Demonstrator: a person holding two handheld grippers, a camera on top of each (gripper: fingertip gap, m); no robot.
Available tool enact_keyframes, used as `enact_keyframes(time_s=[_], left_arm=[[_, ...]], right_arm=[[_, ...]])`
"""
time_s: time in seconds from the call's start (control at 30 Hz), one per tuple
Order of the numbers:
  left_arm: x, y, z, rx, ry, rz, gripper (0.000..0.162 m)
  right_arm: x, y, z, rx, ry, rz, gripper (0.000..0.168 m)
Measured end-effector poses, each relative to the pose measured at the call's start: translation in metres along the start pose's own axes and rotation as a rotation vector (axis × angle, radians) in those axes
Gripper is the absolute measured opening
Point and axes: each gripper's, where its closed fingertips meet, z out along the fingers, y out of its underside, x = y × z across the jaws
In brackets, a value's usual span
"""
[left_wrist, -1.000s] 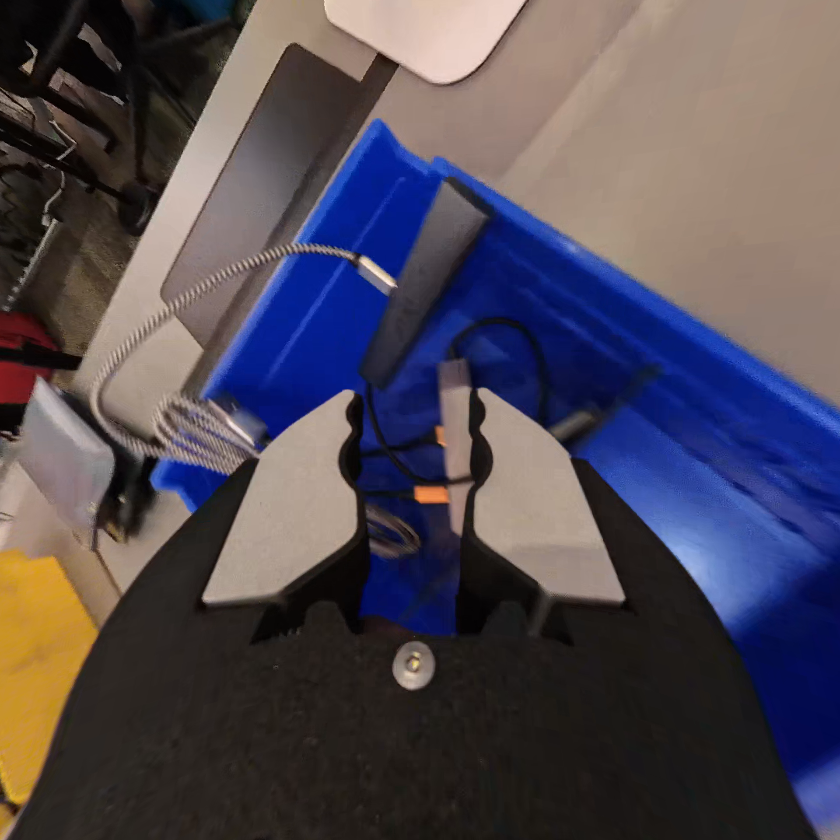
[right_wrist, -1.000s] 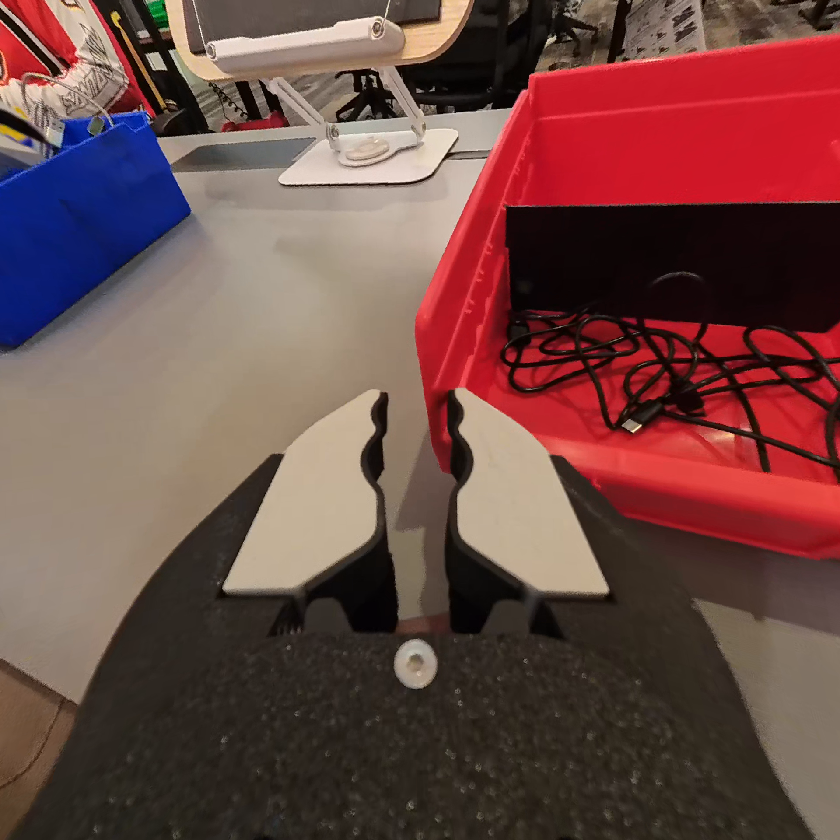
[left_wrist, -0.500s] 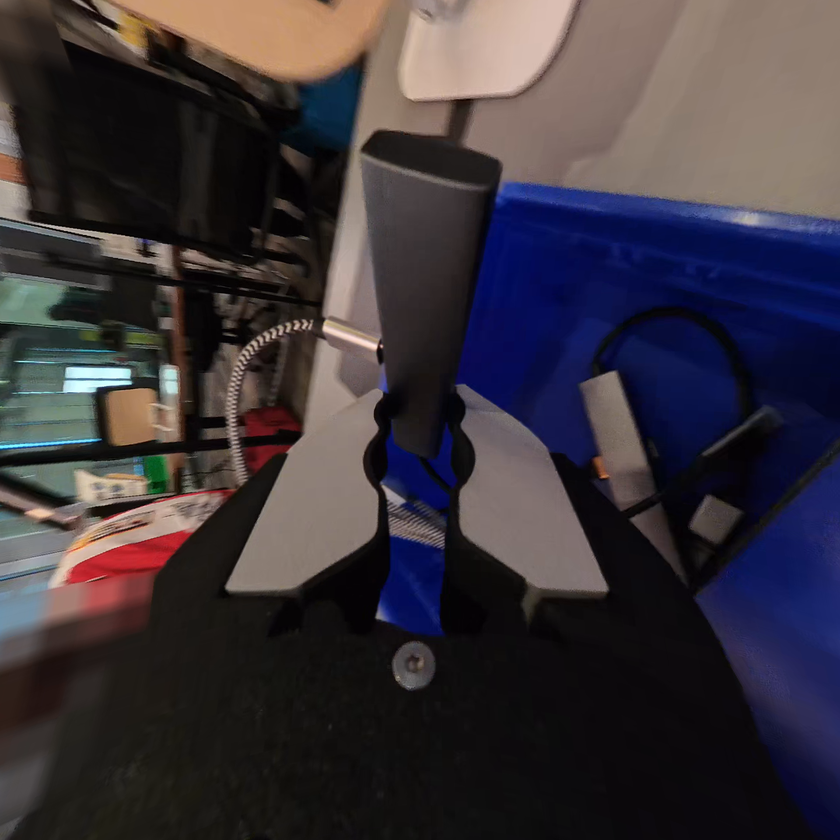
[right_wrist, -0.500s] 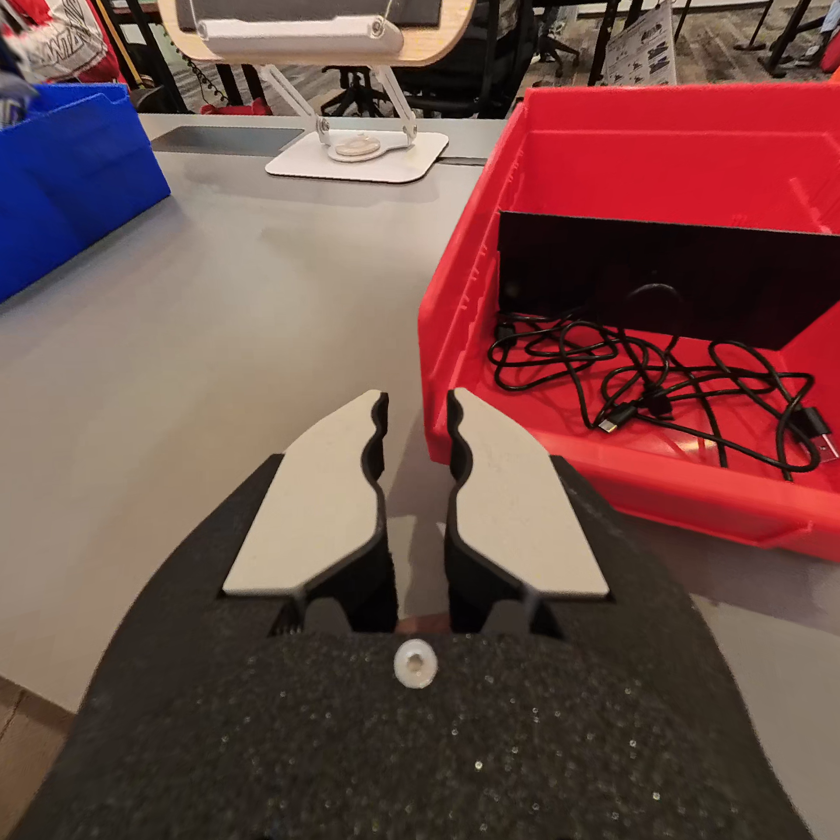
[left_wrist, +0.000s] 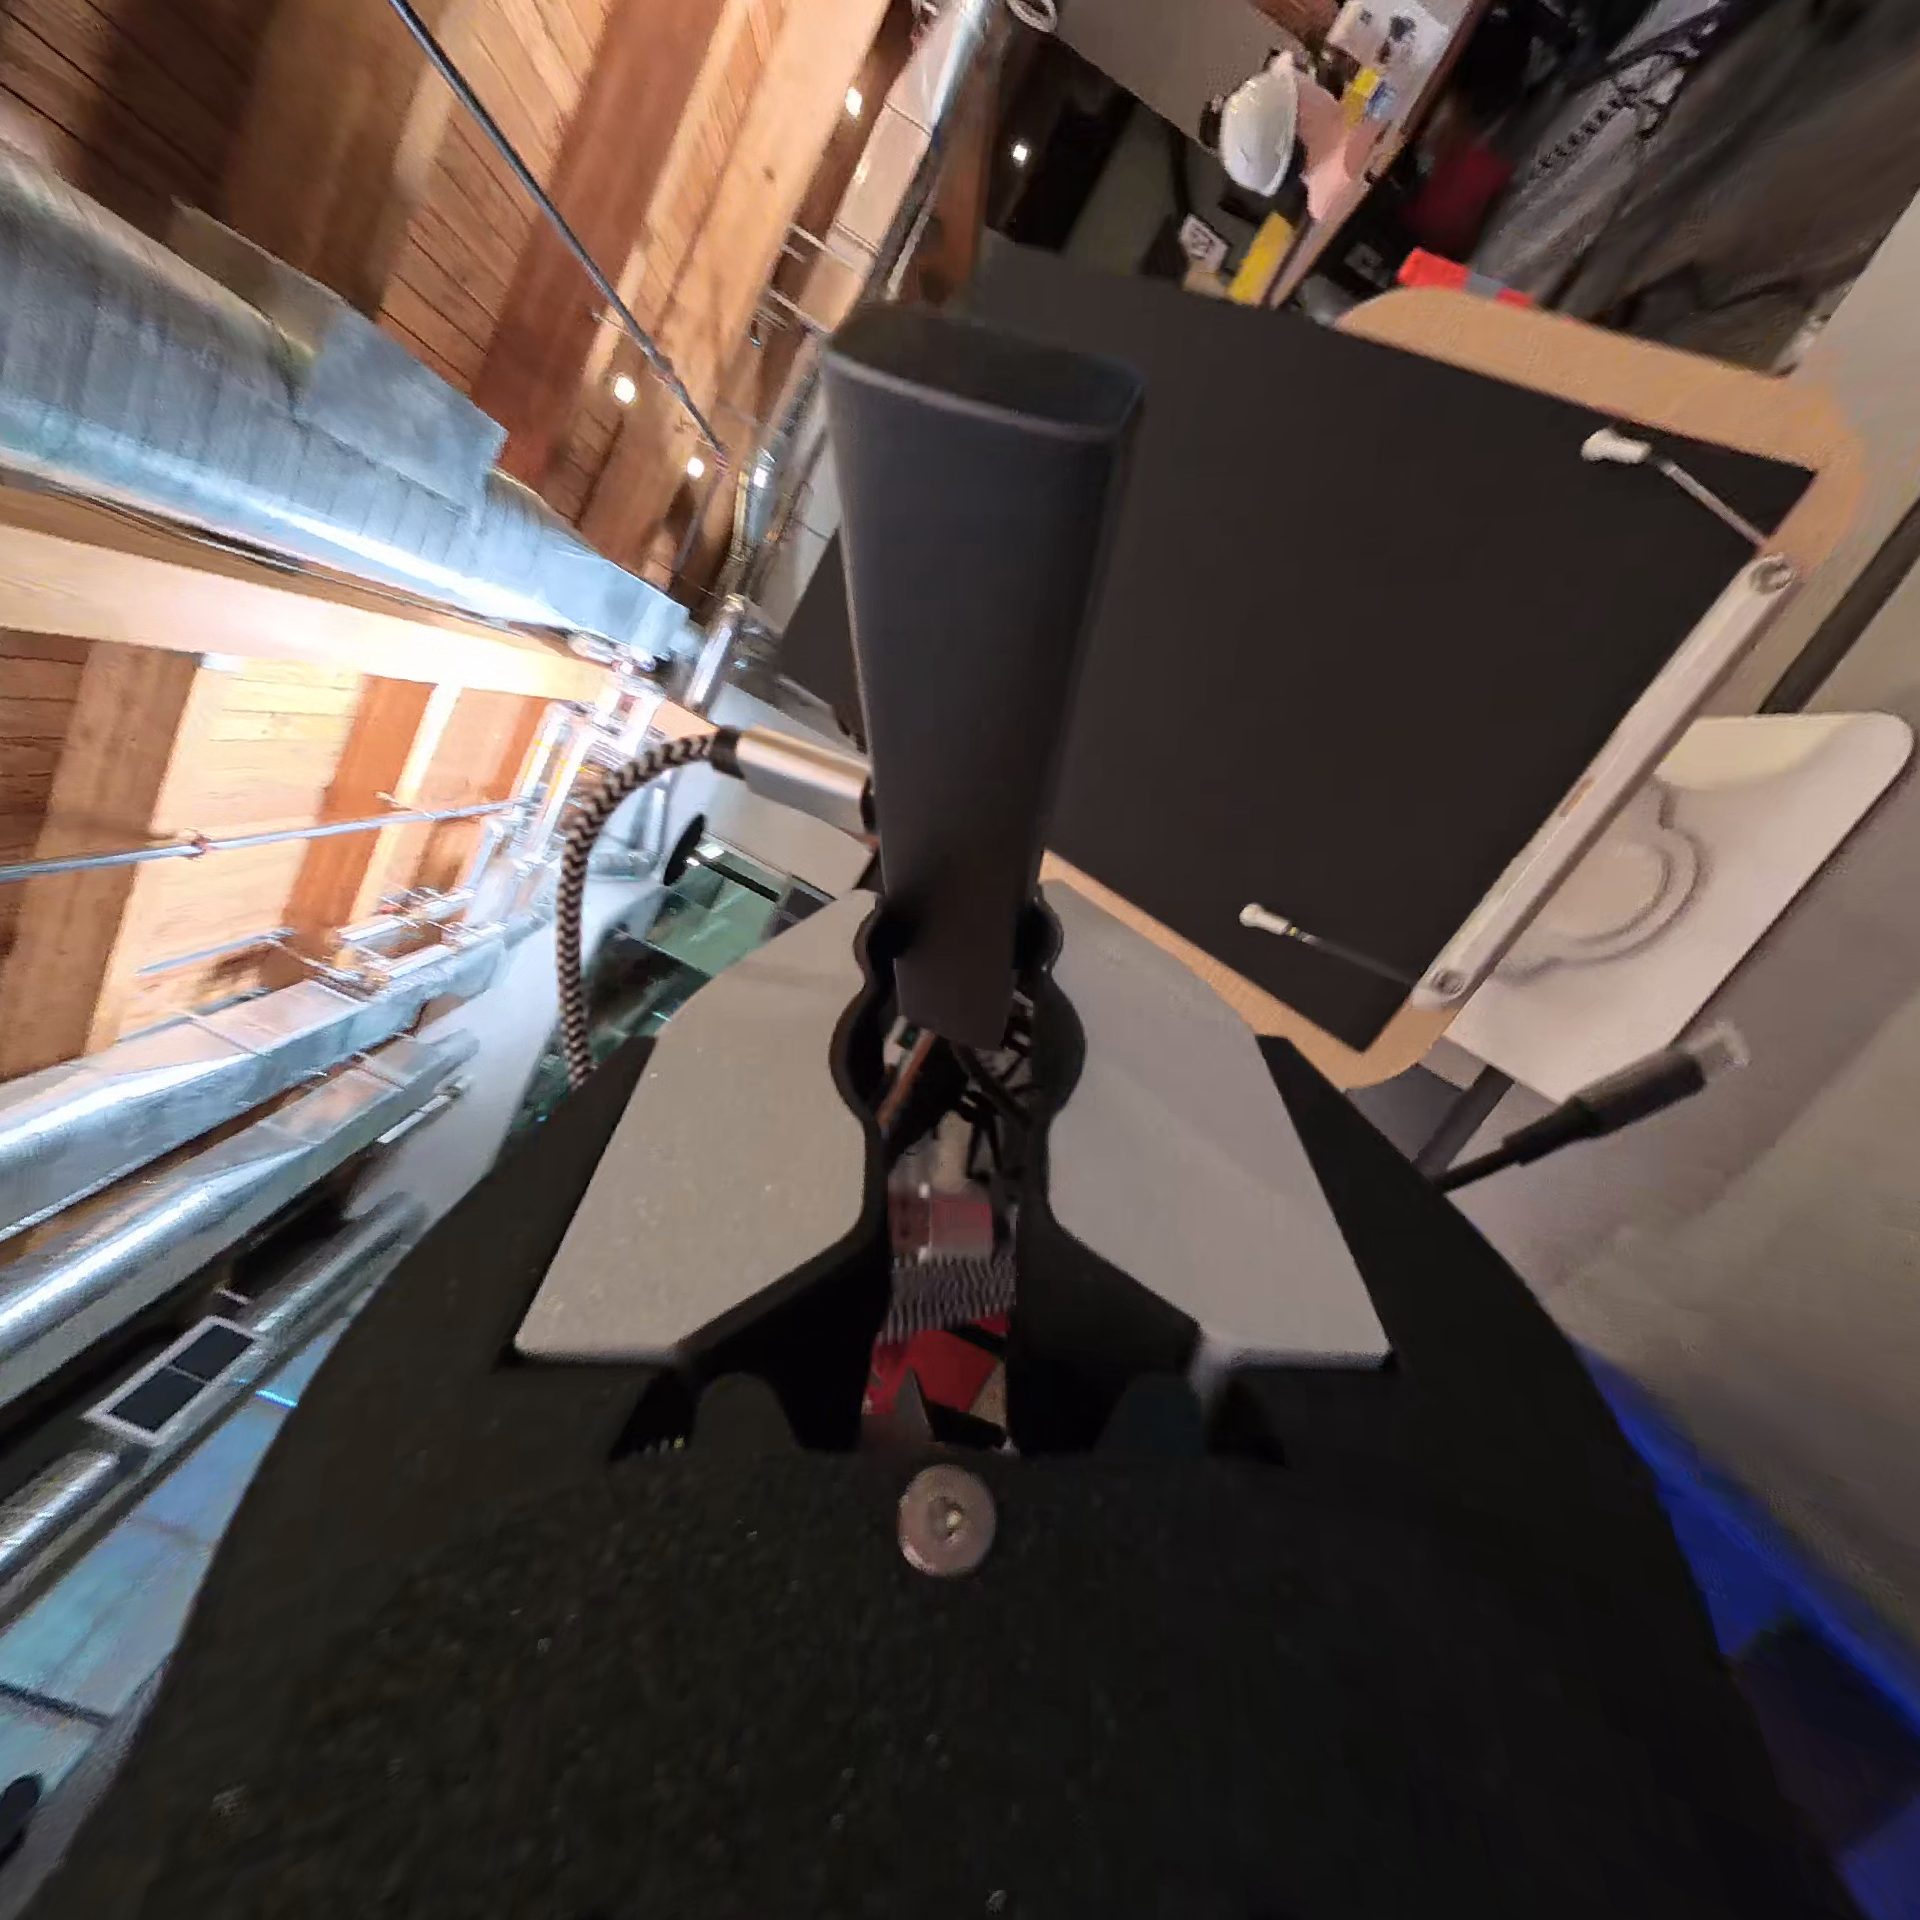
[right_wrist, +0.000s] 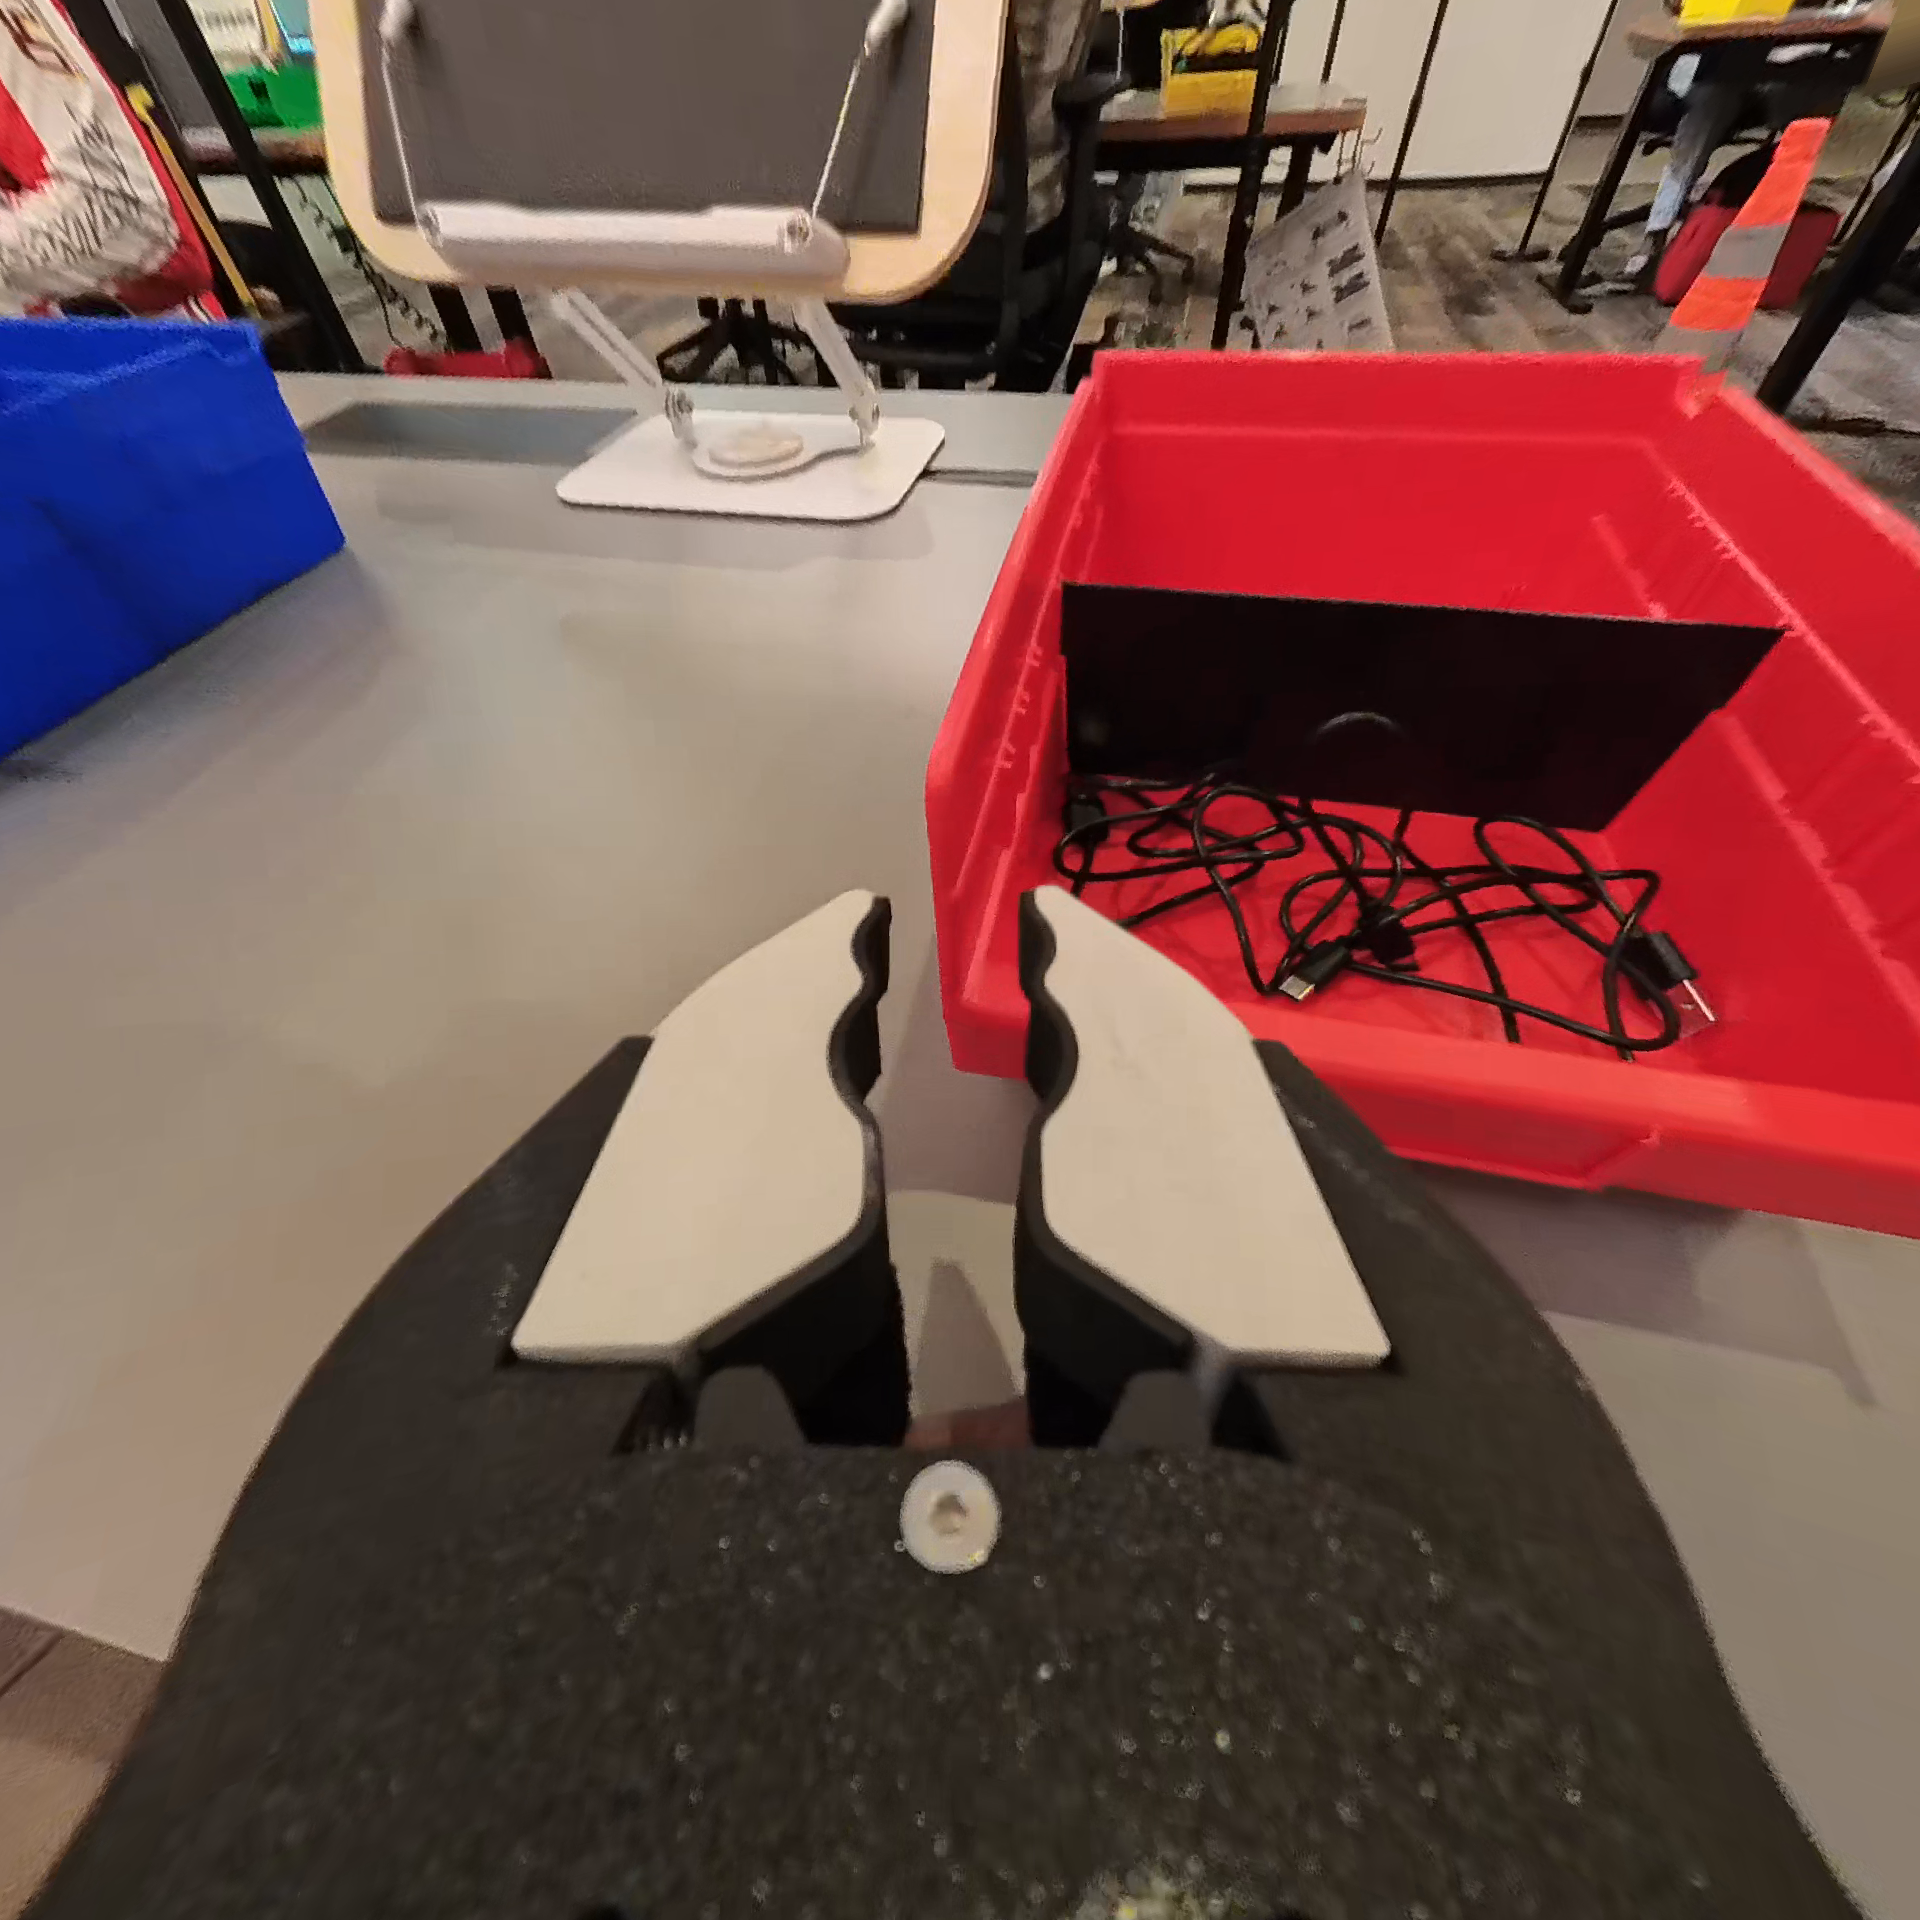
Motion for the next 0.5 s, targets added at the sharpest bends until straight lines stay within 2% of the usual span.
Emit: enact_keyframes(time_s=[0.17,0.27,0.4,0.5], left_arm=[[0.126,-0.026,-0.021,-0.029,-0.056,0.112,0.023],[0.191,-0.043,-0.038,-0.024,-0.047,0.216,0.023],[0.248,-0.067,-0.061,0.024,-0.028,0.338,0.023],[0.271,-0.079,-0.073,0.043,-0.021,0.4,0.023]], right_arm=[[-0.026,-0.012,-0.009,0.06,-0.059,-0.06,0.027],[-0.067,-0.03,-0.013,0.113,-0.231,-0.03,0.031],[-0.12,-0.063,-0.008,0.129,-0.476,0.005,0.035],[-0.151,-0.07,0.005,0.091,-0.585,-0.016,0.035]])
